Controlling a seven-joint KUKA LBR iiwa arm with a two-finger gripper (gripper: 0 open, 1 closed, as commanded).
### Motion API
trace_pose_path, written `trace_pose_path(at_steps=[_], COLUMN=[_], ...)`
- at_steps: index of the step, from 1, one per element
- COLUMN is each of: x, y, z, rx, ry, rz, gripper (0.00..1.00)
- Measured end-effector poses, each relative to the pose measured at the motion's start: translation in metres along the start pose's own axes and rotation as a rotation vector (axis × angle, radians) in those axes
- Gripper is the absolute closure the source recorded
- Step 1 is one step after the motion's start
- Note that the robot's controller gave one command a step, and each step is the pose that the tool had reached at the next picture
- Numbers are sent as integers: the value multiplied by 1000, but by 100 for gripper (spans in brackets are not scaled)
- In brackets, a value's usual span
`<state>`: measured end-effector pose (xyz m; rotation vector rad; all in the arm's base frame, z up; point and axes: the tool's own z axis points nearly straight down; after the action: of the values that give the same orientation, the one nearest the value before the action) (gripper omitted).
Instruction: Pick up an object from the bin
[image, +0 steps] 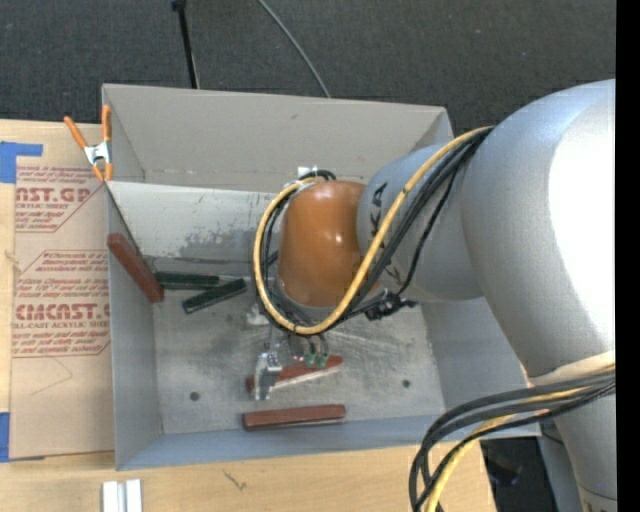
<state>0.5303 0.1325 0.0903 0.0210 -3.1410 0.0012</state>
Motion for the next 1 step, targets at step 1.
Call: trace_pose_path(at_steps=[1], x=[12], y=[-38], z=[14], rx=[-6], ry=[-22], rz=[-233], gripper=[100])
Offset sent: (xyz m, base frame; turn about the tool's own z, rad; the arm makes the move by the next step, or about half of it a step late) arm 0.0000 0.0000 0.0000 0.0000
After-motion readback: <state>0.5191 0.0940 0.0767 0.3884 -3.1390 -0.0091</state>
